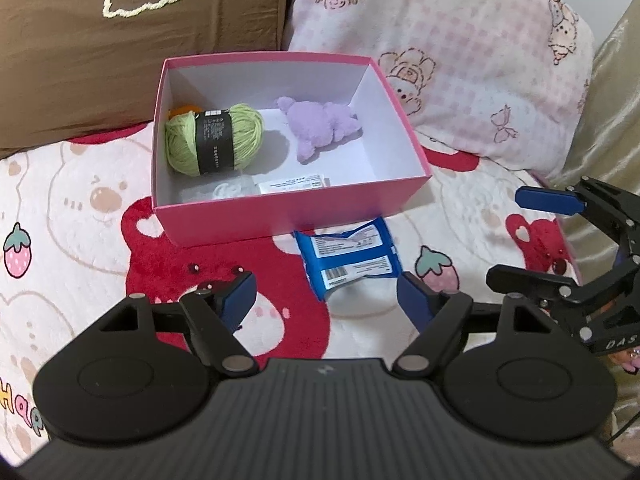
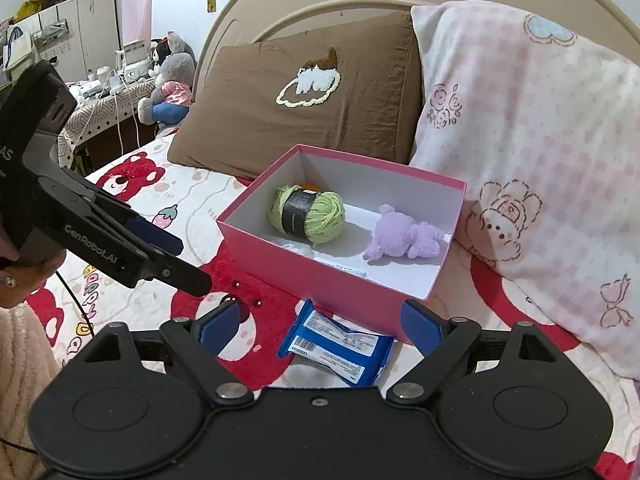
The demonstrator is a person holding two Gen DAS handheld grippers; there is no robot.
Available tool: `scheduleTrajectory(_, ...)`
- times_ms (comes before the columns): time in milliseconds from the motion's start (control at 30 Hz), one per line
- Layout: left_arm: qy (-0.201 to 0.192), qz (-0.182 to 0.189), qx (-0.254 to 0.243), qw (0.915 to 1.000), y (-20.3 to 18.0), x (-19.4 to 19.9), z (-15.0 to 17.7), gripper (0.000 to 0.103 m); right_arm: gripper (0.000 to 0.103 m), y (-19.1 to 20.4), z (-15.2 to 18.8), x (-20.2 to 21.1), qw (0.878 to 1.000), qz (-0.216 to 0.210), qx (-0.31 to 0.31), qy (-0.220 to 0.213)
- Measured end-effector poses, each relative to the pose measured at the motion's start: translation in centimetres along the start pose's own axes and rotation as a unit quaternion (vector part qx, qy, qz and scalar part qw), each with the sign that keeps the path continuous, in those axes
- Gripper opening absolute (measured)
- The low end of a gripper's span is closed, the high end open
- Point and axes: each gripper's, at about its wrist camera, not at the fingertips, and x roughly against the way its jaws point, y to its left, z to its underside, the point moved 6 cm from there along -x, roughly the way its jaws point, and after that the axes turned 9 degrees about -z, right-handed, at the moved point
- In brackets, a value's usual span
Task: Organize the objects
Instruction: 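Move the left tool down to the blue wet-wipes pack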
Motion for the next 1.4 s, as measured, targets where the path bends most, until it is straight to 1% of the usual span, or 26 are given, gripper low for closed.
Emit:
scheduleTrajectory(133, 0.004, -0.004, 0.001, 1.0, 0.3, -0.8, 0.4, 0.079, 0.09, 0.0, 0.5, -0.7, 1.0, 0.004, 0.008, -0.004)
scheduleTrajectory(267, 0.008, -0.006, 0.0, 1.0, 0.4, -1.5, 0.8, 0.08, 0.09, -0.1, 0.9, -1.1, 1.0, -0.008, 0.003, -0.013)
scheduleTrajectory(333, 0.01, -0.003, 0.005, 0.9999, 0.5, -1.9, 1.0, 0.081, 0.09, -0.2, 1.0, -1.2, 1.0, -0.011, -0.003, -0.017)
scheduleTrajectory(433, -0.002, 0.0, 0.02, 0.9998, 0.7, -2.6, 1.2, 0.085, 0.09, -0.4, 1.5, -1.7, 1.0, -0.006, -0.003, -0.018)
scheduleTrajectory(633, 0.011, -0.018, 0.039, 0.999, 1.4, -5.2, 2.0, 0.09, 0.09, -0.8, 2.9, -3.3, 1.0, -0.002, -0.002, -0.015)
scheduleTrajectory(767, 0.012, -0.026, 0.056, 0.998, 2.1, -6.5, 2.2, 0.09, 0.09, -1.1, 3.8, -4.6, 1.0, 0.005, 0.006, -0.002)
scheduleTrajectory(967, 0.01, -0.017, 0.056, 0.9982, 2.1, -8.0, 2.5, 0.09, 0.09, -1.9, 4.9, -6.4, 1.0, 0.003, -0.02, 0.021)
scheduleTrajectory(1067, 0.009, -0.007, 0.067, 0.9977, 1.8, -8.4, 2.7, 0.09, 0.09, -2.1, 5.4, -7.1, 0.998, -0.025, -0.039, 0.033)
scheduleTrajectory(1100, 0.008, -0.002, 0.069, 0.9976, 1.7, -8.5, 2.7, 0.09, 0.09, -2.2, 5.6, -7.3, 0.998, -0.029, -0.044, 0.036)
scheduleTrajectory(1167, 0.007, 0.004, 0.073, 0.9973, 1.3, -8.8, 2.8, 0.09, 0.09, -2.3, 5.9, -7.7, 0.998, -0.022, -0.05, 0.041)
scheduleTrajectory(1300, 0.006, 0.011, 0.08, 0.9967, 0.8, -9.4, 3.0, 0.09, 0.09, -3.0, 6.3, -8.6, 0.998, 0.013, -0.046, 0.047)
scheduleTrajectory(1400, 0.005, 0.019, 0.087, 0.996, 0.5, -10.0, 3.1, 0.09, 0.09, -3.6, 6.5, -9.2, 0.997, 0.031, -0.047, 0.049)
